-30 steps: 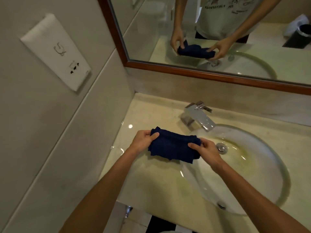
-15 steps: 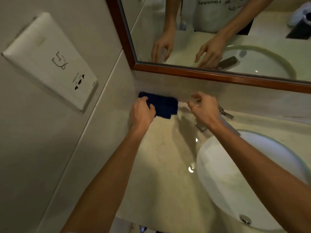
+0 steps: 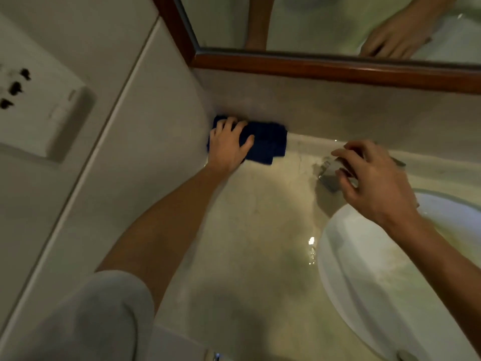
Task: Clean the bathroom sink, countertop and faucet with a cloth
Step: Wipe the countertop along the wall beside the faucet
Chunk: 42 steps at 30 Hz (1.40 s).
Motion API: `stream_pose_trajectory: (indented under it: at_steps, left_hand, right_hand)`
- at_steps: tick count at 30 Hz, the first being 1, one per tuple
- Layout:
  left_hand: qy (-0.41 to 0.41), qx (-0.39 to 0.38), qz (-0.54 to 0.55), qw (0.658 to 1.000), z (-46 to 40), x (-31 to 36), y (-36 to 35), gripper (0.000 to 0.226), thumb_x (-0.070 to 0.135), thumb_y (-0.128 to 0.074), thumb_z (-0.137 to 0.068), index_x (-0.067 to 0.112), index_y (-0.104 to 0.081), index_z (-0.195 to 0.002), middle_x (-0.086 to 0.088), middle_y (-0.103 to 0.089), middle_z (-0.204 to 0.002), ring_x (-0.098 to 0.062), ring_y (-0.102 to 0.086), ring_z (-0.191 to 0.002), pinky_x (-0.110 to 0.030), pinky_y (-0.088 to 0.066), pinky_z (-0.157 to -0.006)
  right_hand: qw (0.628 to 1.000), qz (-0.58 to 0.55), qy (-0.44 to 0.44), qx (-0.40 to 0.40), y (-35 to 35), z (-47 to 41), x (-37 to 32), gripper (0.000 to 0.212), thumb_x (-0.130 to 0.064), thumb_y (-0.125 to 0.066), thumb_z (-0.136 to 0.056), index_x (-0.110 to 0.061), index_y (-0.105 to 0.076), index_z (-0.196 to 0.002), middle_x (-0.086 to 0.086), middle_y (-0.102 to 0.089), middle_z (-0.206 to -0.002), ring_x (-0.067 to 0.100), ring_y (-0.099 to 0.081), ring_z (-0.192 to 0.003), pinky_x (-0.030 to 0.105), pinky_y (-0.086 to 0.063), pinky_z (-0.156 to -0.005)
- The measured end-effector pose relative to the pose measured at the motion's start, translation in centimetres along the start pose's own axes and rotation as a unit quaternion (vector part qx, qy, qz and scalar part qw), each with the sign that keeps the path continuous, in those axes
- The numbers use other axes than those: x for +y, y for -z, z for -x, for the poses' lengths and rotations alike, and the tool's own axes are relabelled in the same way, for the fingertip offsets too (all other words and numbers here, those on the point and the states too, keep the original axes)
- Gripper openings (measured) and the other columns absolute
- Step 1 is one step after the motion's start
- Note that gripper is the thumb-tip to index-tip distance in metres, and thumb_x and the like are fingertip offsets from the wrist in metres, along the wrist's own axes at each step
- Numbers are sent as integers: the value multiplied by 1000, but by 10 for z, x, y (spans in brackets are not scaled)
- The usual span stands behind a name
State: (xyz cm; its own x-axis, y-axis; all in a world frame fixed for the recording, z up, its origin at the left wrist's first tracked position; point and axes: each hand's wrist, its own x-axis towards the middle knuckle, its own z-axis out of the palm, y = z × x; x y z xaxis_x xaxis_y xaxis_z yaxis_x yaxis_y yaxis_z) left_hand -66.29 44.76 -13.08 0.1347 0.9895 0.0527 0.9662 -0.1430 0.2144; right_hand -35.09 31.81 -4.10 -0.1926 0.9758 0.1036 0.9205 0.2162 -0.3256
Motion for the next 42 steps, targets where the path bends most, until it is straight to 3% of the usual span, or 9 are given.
stream_pose_trajectory:
  at_steps: [5,10,18,22,25,42]
  left_hand:
    - [7,-26,20,999,15,-5,8,48,48,-46,-100,16,-61,-133,-9,-56,-132,-31,-46,-126,-44,-43,-98]
    - [16,-71,33,997,47,-12,19,56,49,-46,-99,9,-60,-136,-17,-54,-133,-37,-47,-126,-43,-38,-110]
    - [40,-72,1,997,127,-15,30,52,45,-51,-100,8,-59,-136,-18,-55,-131,-37,-50,-121,-41,-37,-108]
    - [67,-83,6,994,165,-14,37,46,38,-56,-102,10,-56,-139,-16,-51,-136,-33,-46,-126,-34,-33,-108]
    - [80,-96,12,992,192,-15,43,46,39,-56,-102,12,-55,-139,-13,-50,-136,-32,-45,-128,-40,-38,-111]
    - [184,-40,-47,981,308,-7,42,49,52,-48,-103,18,-55,-138,-8,-54,-131,-29,-50,-122,-45,-50,-92]
  right_hand:
    - [1000,-2,7,13,1,2,3,42,-22,-61,-96,-13,-59,-136,13,-54,-128,34,-51,-115,48,-51,-83]
    - [999,-6,30,32,-2,3,8,40,-24,-57,-98,-13,-57,-136,15,-53,-129,38,-51,-115,50,-50,-86]
    - [999,-9,45,23,1,-1,12,37,-23,-56,-98,-11,-58,-133,17,-51,-129,40,-48,-119,51,-47,-95]
    - [999,-17,45,24,4,-1,10,38,-22,-56,-96,-10,-59,-132,18,-49,-131,41,-45,-124,49,-48,-91]
    - [999,-19,39,9,6,-1,8,39,-21,-57,-98,-10,-57,-135,18,-47,-134,41,-42,-127,51,-48,-92]
    - [1000,-9,30,-5,7,-5,5,38,-20,-56,-96,-9,-59,-132,20,-46,-135,44,-40,-128,57,-46,-96]
